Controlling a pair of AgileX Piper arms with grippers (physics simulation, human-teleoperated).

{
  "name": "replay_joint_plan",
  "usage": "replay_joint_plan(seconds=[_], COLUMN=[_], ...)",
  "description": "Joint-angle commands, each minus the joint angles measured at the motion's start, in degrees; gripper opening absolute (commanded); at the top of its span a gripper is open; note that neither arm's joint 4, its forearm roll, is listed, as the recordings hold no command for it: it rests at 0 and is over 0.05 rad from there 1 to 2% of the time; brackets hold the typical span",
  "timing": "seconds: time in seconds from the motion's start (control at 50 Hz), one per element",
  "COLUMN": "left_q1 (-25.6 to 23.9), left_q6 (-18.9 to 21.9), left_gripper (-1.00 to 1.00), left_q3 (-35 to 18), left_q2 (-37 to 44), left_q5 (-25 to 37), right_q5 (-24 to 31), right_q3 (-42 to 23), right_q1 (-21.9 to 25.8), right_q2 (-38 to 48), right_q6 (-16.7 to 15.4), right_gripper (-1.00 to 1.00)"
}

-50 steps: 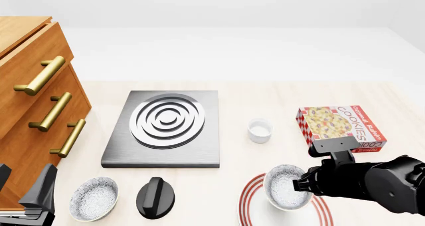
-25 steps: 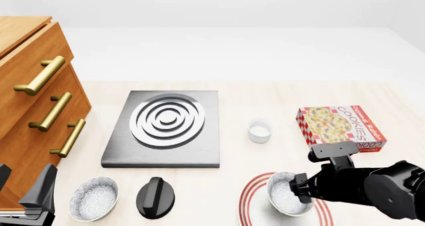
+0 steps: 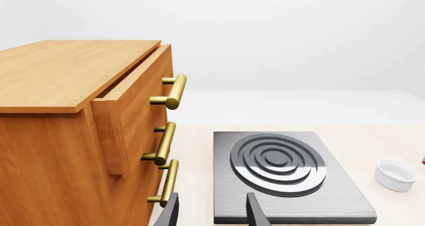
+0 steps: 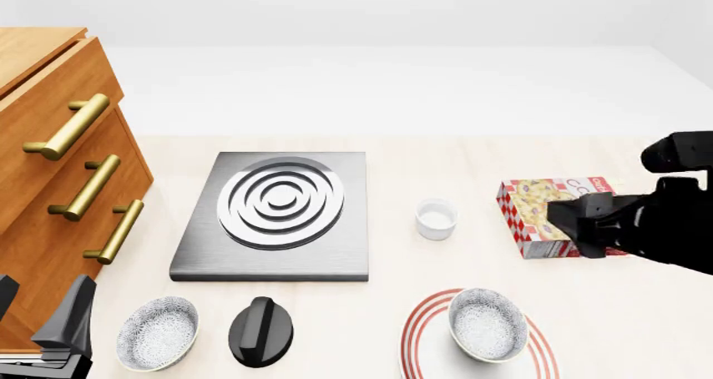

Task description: Pick the akita bowl between the plate and the ramekin and place it on the plate.

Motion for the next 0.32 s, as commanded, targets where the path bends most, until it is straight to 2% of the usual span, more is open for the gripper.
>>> replay_joint_plan(seconds=[0.02,0.04,0.06,0.08,0.1,0.12,0.14,0.16,0.18,0.2,0.22,0.24,0.3,0.32], left_q1=[0.0,0.0,0.0,0.0,0.0,0.0,0.0,0.0,0.0,0.0,0.0,0.0,0.0,0.0], left_q6=[0.0,0.0,0.0,0.0,0.0,0.0,0.0,0.0,0.0,0.0,0.0,0.0,0.0,0.0], left_gripper=[1.00,1.00,1.00,1.00,1.00,1.00,1.00,1.00,1.00,1.00,1.00,1.00,1.00,1.00], left_q3=[0.0,0.0,0.0,0.0,0.0,0.0,0.0,0.0,0.0,0.0,0.0,0.0,0.0,0.0], left_q2=[0.0,0.0,0.0,0.0,0.0,0.0,0.0,0.0,0.0,0.0,0.0,0.0,0.0,0.0], left_q5=[0.0,0.0,0.0,0.0,0.0,0.0,0.0,0.0,0.0,0.0,0.0,0.0,0.0,0.0], right_q5=[-1.1,-3.5,-4.7,-8.3,-9.8,-9.8,-13.0,-13.1,-15.4,-16.5,-16.6,-16.8,-16.1,-16.0], right_q3=[-5.4,-3.8,-2.2,2.1,4.8,4.8,9.4,9.5,11.7,12.4,12.0,11.7,10.7,10.6], right_q1=[7.5,11.8,13.4,13.9,10.6,10.6,7.8,7.8,9.6,10.6,11.5,11.9,11.4,12.2], right_q2=[-18.4,-21.0,-22.0,-28.2,-30.5,-30.5,-32.4,-32.4,-32.9,-33.7,-34.2,-35.2,-36.4,-36.6], right_q6=[0.0,3.3,4.7,0.2,-4.5,-4.5,-6.2,-6.2,-2.6,-0.5,0.2,-0.8,-6.6,-6.4], right_gripper=[1.00,1.00,1.00,1.00,1.00,1.00,1.00,1.00,1.00,1.00,1.00,1.00,1.00,1.00])
